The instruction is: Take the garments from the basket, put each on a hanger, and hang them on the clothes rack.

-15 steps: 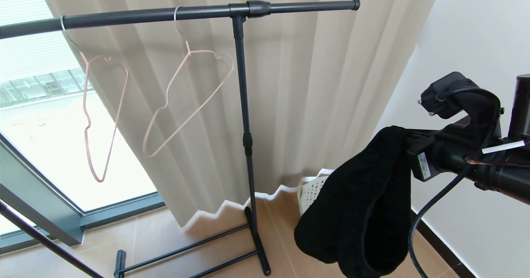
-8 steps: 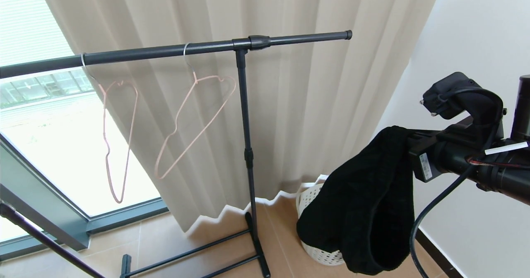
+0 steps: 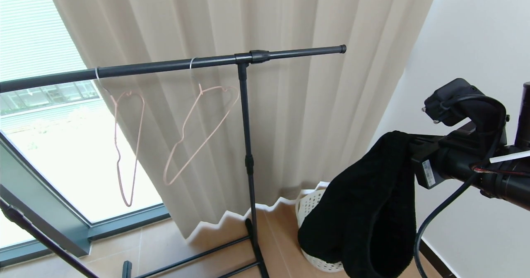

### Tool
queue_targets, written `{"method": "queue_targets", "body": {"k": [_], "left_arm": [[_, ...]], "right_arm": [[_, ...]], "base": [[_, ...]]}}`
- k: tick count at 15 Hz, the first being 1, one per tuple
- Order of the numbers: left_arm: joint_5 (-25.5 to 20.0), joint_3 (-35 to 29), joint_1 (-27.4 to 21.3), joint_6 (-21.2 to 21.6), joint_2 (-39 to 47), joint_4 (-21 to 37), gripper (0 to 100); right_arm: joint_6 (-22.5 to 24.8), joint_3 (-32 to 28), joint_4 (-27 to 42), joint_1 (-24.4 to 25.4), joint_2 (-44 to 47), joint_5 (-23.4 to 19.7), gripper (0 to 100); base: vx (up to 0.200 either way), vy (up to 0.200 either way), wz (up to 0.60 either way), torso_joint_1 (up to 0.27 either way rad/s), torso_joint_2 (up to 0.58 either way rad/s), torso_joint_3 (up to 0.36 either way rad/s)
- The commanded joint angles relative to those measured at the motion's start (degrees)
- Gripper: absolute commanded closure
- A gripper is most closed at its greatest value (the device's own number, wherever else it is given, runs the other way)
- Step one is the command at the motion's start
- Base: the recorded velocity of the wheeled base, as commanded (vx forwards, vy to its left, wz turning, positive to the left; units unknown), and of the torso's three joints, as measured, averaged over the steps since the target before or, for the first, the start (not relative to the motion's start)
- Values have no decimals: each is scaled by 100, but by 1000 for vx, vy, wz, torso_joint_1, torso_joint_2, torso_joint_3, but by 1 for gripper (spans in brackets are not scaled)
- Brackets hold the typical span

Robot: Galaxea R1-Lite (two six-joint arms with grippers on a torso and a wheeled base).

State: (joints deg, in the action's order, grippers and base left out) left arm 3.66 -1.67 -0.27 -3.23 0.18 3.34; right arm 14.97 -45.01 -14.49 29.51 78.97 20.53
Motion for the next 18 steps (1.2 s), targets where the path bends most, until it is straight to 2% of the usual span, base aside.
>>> {"method": "queue_targets", "body": {"k": [1,7,9,16,18], "left_arm": [[3,0,0,-2,8,0,0],[12,9,0,7,8,-9,0],[12,9,0,-2,8,-9,0],[12,9,0,-2,8,-9,0],[12,9,0,-2,8,-9,0]], "right_arm": [[6,1,-1,2,13,-5,100],[-12,54,-10,2,75,-31,100],[-12,71,-10,2,83,-225,100],[-3,62,-10,2,57,-207,100],[-3,133,-10,2,-31,-216,100]], "base": [[0,0,0,7,-2,198],[0,0,0,0,-1,122],[0,0,600,2,0,22],[0,0,600,2,2,5],[0,0,0,0,0,0]]}}
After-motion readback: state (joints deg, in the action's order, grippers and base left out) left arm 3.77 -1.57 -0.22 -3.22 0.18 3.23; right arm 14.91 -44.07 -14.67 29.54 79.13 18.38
